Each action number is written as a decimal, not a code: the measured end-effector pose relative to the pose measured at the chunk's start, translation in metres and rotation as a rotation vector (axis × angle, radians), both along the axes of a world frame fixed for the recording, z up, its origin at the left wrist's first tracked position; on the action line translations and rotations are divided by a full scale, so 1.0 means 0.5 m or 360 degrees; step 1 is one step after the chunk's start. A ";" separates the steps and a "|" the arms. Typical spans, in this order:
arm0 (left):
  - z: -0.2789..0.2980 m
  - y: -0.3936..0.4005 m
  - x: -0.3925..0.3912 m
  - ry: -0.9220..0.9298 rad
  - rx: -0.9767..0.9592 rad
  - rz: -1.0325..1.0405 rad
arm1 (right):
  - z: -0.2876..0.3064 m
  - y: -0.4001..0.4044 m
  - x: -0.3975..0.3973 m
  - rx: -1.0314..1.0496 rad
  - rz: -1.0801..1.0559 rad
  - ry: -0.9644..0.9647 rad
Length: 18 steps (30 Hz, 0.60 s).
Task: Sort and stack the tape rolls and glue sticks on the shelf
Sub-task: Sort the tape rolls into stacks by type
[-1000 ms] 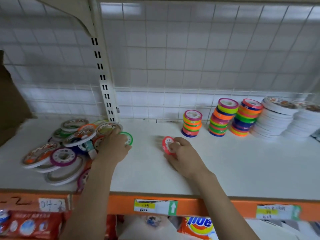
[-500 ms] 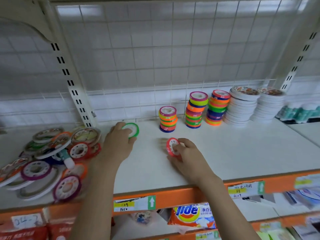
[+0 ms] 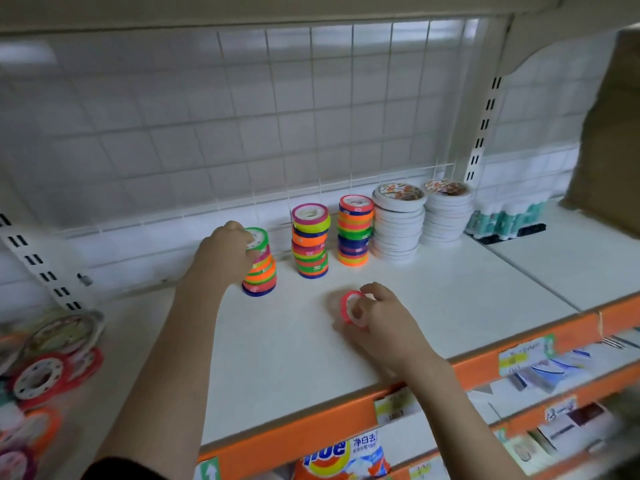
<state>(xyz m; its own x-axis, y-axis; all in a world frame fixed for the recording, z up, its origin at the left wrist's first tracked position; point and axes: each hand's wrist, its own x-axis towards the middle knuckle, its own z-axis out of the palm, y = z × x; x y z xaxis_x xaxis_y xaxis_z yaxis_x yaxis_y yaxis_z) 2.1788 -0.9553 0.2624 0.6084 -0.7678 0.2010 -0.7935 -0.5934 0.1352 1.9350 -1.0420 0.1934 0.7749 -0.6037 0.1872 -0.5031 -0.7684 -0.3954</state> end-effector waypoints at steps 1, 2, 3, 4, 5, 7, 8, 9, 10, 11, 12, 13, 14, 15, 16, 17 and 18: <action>0.000 -0.004 0.001 -0.0002 0.0023 0.0016 | -0.001 -0.005 -0.001 0.0008 0.0003 -0.0012; 0.001 -0.007 0.000 -0.0006 0.0057 0.0027 | -0.001 -0.009 -0.001 0.0020 0.0005 -0.0022; 0.002 -0.009 -0.003 -0.0011 0.0102 0.0033 | -0.002 -0.012 0.000 0.0035 0.0008 -0.0030; 0.003 -0.010 -0.005 -0.0018 0.0146 0.0034 | -0.003 -0.014 0.001 0.0050 0.0012 -0.0033; 0.003 -0.011 -0.007 -0.0020 0.0176 0.0033 | -0.004 -0.016 0.002 0.0058 0.0019 -0.0035; -0.001 -0.011 -0.009 0.0014 0.0160 0.0038 | -0.005 -0.019 0.006 0.0060 0.0038 -0.0025; -0.004 -0.009 -0.009 0.0048 0.0116 0.0037 | -0.005 -0.020 0.010 0.0064 0.0050 -0.0023; -0.007 -0.007 -0.010 0.0094 0.0049 0.0036 | -0.007 -0.021 0.016 0.0074 0.0063 -0.0029; -0.011 -0.003 -0.012 0.0149 -0.0030 0.0031 | -0.007 -0.021 0.022 0.0082 0.0077 -0.0047; -0.014 0.002 -0.015 0.0197 -0.0114 0.0020 | -0.008 -0.020 0.030 0.0090 0.0097 -0.0066; -0.018 0.009 -0.020 0.0221 -0.0198 0.0010 | -0.006 -0.019 0.039 0.0085 0.0130 -0.0081; -0.024 0.020 -0.024 0.0220 -0.0277 0.0015 | -0.002 -0.015 0.048 0.0069 0.0177 -0.0091; -0.032 0.033 -0.028 0.0198 -0.0344 0.0039 | 0.004 -0.011 0.059 0.0051 0.0234 -0.0097; -0.043 0.050 -0.032 0.0165 -0.0394 0.0072 | 0.011 -0.005 0.069 0.0043 0.0293 -0.0123; -0.059 0.069 -0.035 0.0132 -0.0419 0.0104 | 0.019 0.002 0.080 0.0075 0.0332 -0.0157; -0.076 0.088 -0.039 0.0112 -0.0409 0.0140 | 0.029 0.008 0.091 0.0126 0.0355 -0.0218; -0.093 0.107 -0.042 0.0109 -0.0368 0.0184 | 0.037 0.013 0.104 0.0165 0.0376 -0.0279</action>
